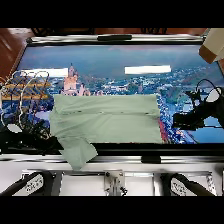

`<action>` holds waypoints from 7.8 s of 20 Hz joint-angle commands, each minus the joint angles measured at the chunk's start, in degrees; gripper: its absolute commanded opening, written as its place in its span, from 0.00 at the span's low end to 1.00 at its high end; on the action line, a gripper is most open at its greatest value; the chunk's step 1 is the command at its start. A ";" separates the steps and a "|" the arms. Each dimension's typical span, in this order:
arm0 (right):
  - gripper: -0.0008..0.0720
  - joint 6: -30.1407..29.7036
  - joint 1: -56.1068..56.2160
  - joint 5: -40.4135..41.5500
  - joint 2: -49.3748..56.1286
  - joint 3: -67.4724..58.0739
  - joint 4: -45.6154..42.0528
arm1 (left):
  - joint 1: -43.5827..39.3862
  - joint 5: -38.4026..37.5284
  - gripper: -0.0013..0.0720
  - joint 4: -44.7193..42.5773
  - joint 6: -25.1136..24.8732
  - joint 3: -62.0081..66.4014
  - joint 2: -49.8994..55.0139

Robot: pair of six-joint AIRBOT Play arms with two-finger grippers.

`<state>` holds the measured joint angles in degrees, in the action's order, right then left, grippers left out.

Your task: Fold the shirts.

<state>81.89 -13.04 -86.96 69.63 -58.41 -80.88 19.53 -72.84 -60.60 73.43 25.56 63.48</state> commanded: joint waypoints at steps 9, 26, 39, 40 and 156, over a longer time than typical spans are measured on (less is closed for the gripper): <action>0.82 -0.55 -0.04 13.94 2.99 18.23 15.76 | -3.34 4.66 0.07 2.60 -2.32 -0.26 -0.09; 0.11 -2.45 7.74 17.66 2.29 10.80 14.38 | -2.64 0.11 0.07 2.56 -6.75 18.78 -1.33; 0.11 7.06 11.34 28.87 26.01 -21.38 9.03 | -5.92 0.00 0.07 4.61 0.37 58.53 32.52; 0.11 8.00 11.34 29.31 27.32 -21.51 9.11 | -6.08 0.55 0.07 5.01 0.48 59.30 34.25; 0.11 8.15 -22.80 8.68 15.23 -27.04 10.84 | -12.02 -8.83 0.07 15.52 2.25 62.71 9.35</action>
<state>82.54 -27.64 -71.31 88.66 -85.14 -54.83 8.78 -81.69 -45.06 75.70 88.27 72.86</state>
